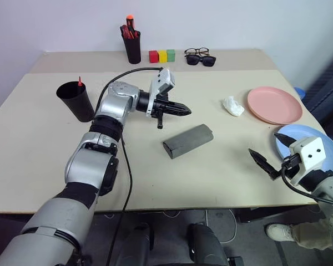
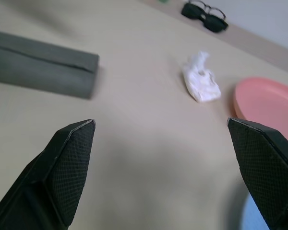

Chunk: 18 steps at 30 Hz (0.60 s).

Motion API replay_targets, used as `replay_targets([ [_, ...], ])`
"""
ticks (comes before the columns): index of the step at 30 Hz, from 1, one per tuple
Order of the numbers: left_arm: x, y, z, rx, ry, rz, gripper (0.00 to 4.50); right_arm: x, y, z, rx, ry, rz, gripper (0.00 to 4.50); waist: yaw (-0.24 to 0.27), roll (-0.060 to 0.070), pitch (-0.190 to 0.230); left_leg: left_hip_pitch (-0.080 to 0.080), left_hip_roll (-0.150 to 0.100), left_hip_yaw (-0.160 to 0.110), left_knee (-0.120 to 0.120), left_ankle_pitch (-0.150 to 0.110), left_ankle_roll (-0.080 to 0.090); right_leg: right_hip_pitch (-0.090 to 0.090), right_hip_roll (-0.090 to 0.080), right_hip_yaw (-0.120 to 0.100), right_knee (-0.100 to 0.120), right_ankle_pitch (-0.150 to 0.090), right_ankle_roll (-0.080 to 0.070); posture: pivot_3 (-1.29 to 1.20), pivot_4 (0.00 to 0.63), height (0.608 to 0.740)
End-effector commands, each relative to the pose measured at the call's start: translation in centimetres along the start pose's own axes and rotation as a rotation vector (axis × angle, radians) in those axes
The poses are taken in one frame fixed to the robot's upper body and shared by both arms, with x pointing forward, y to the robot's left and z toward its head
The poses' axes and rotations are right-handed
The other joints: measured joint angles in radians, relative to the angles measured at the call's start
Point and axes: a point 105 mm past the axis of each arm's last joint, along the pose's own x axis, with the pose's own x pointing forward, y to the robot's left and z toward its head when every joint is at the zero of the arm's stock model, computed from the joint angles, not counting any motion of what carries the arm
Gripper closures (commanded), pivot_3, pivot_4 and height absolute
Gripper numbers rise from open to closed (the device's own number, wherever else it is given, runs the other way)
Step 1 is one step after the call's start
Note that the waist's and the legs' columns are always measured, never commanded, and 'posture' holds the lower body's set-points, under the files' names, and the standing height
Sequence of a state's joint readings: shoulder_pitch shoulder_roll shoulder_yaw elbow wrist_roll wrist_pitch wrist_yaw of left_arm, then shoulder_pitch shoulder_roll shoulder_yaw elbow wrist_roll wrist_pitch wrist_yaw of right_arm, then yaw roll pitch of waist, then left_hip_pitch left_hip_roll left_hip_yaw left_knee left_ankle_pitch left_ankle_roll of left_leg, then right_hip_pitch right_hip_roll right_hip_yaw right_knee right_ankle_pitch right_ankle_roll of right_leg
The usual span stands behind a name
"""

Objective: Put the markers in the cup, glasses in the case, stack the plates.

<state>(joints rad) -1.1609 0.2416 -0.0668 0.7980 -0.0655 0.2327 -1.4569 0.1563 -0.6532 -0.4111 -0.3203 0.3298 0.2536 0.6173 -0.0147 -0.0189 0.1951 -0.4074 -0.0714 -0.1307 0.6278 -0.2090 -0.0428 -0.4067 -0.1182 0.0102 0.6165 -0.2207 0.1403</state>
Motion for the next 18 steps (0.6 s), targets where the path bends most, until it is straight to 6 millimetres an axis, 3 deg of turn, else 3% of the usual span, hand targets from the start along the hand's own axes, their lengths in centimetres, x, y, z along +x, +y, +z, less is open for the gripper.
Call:
replay_targets([
  [1, 0.1, -2.0, 0.3, 0.021, -0.02, -0.065, 4.49, -0.6, -2.2, -0.7, -0.037, 0.028, -0.085, 0.0, 0.0, 0.0, 0.0, 0.0, 0.0, 0.0, 0.0, 0.0, 0.0, 0.0, 0.0, 0.0, 0.0, 0.001, -0.001, 0.0, 0.15, 0.74],
  [5, 0.6, -3.7, -0.3, 0.03, -0.018, -0.086, 4.49, -0.7, -3.4, -2.6, -0.029, 0.086, -0.124, 0.0, 0.002, 0.0, 0.0, 0.0, 0.0, 0.0, 0.001, 0.0, 0.0, 0.0, 0.0, 0.001, 0.0, 0.003, -0.005, 0.0, 0.15, 0.74],
  [6, 0.8, -3.9, -0.3, 0.027, -0.034, -0.073, 4.24, -0.7, -3.7, -3.2, -0.032, 0.103, -0.13, 0.0, 0.002, 0.001, 0.0, 0.0, 0.0, 0.0, 0.001, 0.0, 0.0, 0.0, 0.0, 0.001, 0.0, 0.003, -0.005, 0.0, 0.15, 0.74],
  [8, 1.1, -4.4, -0.2, 0.039, -0.049, -0.062, 3.69, -0.7, -4.2, -4.2, -0.025, 0.133, -0.147, 0.0, 0.002, 0.001, 0.0, 0.0, 0.0, 0.0, 0.001, 0.0, 0.0, 0.0, 0.0, 0.001, 0.0, 0.002, -0.005, 0.0, 0.15, 0.74],
  [15, 1.7, -5.5, -0.4, 0.085, -0.036, -0.052, 0.32, -0.7, -5.4, -5.7, 0.002, 0.189, -0.186, 0.0, 0.001, 0.001, 0.0, 0.0, 0.0, 0.0, 0.001, 0.0, 0.0, 0.0, 0.0, 0.001, 0.0, 0.002, -0.006, 0.0, 0.15, 0.74],
  [16, 1.7, -5.6, -0.4, 0.087, -0.034, -0.052, 0.02, -0.7, -5.5, -5.9, 0.008, 0.196, -0.192, 0.0, 0.001, 0.001, 0.0, 0.0, 0.0, 0.0, 0.001, 0.0, 0.0, 0.0, 0.0, 0.001, 0.0, 0.002, -0.006, 0.0, 0.15, 0.74],
  [18, 1.9, -5.9, -0.6, 0.091, -0.023, -0.054, 0.02, -0.7, -5.7, -6.2, 0.018, 0.207, -0.197, 0.0, 0.001, 0.001, 0.0, 0.0, 0.0, 0.0, 0.001, 0.0, 0.0, 0.0, 0.0, 0.001, 0.0, 0.002, -0.006, 0.0, 0.15, 0.74],
])
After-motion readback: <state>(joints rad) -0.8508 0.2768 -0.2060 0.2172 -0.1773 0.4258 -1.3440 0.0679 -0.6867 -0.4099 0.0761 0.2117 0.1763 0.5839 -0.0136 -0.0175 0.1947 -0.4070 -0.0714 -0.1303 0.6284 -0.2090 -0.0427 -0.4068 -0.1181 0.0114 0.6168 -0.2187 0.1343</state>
